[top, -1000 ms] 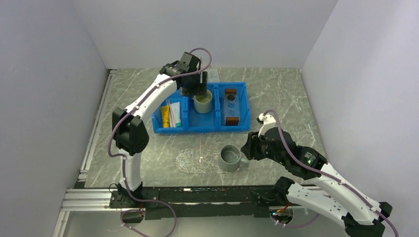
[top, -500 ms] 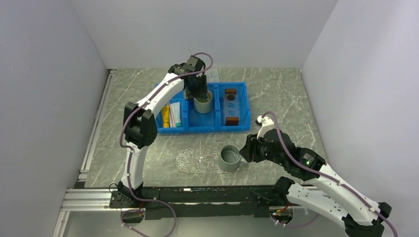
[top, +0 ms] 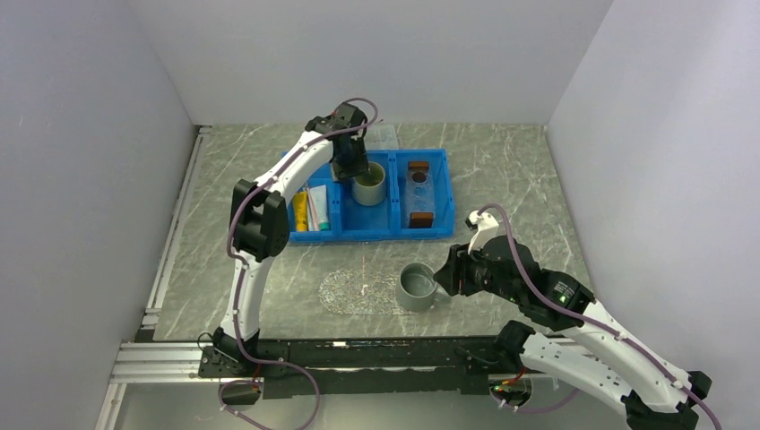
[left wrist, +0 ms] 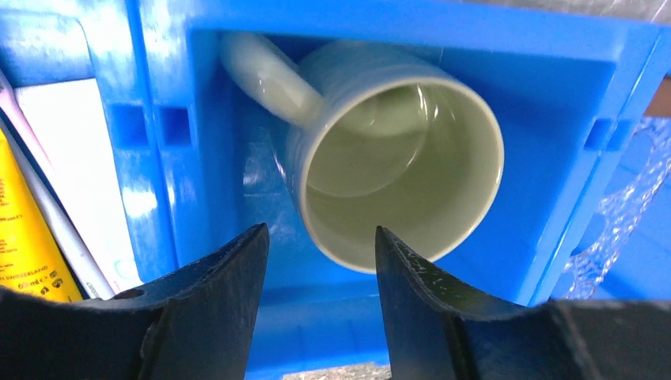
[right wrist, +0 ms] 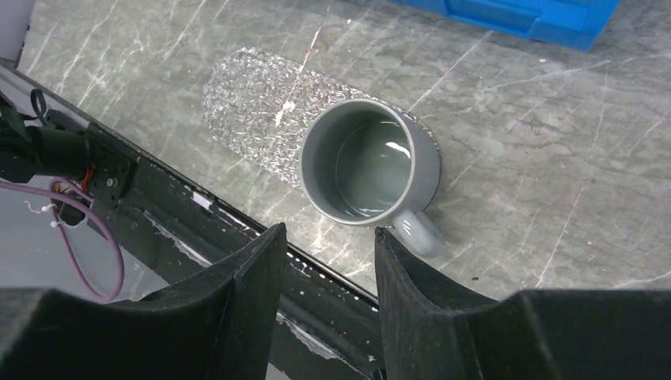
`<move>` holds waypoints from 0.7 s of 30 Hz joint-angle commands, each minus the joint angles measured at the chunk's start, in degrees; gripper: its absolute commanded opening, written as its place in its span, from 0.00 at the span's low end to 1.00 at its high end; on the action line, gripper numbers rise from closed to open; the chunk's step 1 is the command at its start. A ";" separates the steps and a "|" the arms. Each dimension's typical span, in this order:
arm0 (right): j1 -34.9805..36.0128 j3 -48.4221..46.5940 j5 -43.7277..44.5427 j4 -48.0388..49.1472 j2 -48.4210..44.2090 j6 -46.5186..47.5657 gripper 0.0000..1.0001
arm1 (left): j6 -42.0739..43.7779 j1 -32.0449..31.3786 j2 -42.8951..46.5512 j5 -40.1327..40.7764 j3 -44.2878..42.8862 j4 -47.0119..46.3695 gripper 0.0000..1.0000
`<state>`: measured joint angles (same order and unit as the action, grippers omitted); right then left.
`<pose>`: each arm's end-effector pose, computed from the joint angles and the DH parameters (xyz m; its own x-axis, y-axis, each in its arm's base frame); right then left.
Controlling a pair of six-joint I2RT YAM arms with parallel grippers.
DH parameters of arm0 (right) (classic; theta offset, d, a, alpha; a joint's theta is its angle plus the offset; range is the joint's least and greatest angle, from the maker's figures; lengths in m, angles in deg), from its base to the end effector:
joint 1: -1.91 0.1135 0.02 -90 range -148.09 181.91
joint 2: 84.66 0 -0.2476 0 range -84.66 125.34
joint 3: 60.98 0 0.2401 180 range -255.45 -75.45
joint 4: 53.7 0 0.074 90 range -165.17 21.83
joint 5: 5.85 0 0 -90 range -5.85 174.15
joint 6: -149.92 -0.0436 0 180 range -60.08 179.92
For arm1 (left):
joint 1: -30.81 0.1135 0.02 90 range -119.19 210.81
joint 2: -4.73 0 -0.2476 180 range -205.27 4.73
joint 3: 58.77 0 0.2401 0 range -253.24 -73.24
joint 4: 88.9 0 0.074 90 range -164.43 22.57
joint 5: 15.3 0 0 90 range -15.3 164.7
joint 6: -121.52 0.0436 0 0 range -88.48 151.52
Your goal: Prepare toiletry sets of a toothbrush and toothpaste on the tray
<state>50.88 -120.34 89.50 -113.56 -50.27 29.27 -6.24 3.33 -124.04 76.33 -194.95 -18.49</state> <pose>0.0882 0.0951 0.2875 -0.6803 -0.0086 -0.7328 -0.4115 0.8319 0.3723 0.4145 -0.2142 0.2327 -0.9004 -0.2216 -0.3744 -0.1285 0.9576 -0.2580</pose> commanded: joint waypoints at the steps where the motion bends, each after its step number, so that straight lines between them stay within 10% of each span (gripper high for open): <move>1: 0.26 0.38 -1.03 2.97 -0.85 0.33 0.47 | -1.60 0.30 -1.83 1.65 -5.78 0.70 0.57; 21: 0.23 0.85 -1.83 3.60 -1.25 0.54 0.47 | 2.26 0.25 -6.32 2.28 -9.23 2.81 0.41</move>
<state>50.88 -119.75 88.12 -112.62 -51.04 29.33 -5.58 3.61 -129.48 78.62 -200.88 -16.87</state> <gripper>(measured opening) 0.473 0.415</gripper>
